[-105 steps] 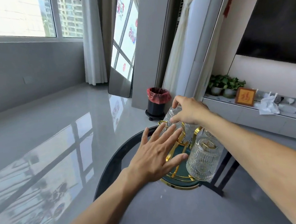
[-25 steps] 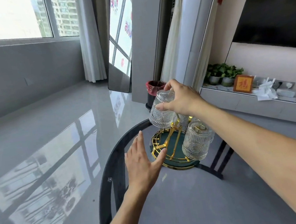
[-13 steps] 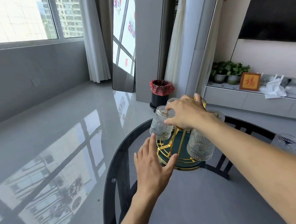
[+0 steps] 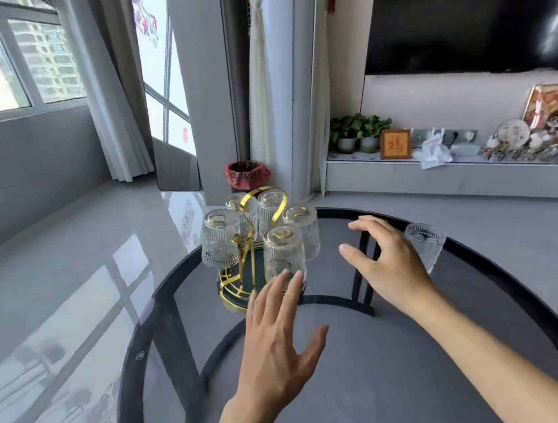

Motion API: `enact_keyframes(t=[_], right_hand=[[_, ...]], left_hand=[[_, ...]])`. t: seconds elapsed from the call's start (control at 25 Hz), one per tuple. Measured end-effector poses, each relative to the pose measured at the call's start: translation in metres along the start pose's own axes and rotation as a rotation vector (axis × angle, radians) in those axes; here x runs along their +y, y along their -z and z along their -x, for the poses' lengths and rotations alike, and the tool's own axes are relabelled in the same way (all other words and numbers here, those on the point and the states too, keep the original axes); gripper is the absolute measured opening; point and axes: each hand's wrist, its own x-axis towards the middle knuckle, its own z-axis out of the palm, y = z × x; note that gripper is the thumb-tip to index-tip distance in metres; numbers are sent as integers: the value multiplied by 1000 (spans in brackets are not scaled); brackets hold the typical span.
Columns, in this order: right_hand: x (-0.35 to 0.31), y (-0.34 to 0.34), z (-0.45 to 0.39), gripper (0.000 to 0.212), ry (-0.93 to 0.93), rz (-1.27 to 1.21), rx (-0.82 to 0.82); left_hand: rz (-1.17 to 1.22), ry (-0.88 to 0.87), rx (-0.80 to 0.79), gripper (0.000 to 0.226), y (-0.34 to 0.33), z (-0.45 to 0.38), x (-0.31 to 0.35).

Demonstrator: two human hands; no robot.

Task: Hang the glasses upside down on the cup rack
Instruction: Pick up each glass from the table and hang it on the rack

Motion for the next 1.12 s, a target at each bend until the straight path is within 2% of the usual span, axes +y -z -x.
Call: enact_keyframes(t=[0.16,0.28,0.4,0.48,0.6,0.84,0.96,1.04,1.12], right_hand=[[71,42,39,34,-341,-123,56],[117,58,59,35,-562,-230,51],[149,64,67,40,-724,-342,-22],[159,65,63,44,-761,-378,-60],[163,65,55,36,-740,-425,-56],[172,58,55,53,-667,-264,-118],[177,55,52,49,-671,-287,-99],[180,55,50,36,-745,-419,-12],[180,59,47,33,-911,-683,140]], left_hand=[[25,-96,-127,77,-51,-13,49],[46,-48,-191,76,-84,-34,69],[2,13,-302,80,-120,-59,80],[-27,69,-357,83,-144,-81,82],[-44,189,-399,90,-182,-121,90],[93,341,-395,95,-257,-186,107],[87,335,-357,93,-269,-196,105],[78,306,-309,86,-264,-190,105],[117,285,-275,80,-248,-174,105]])
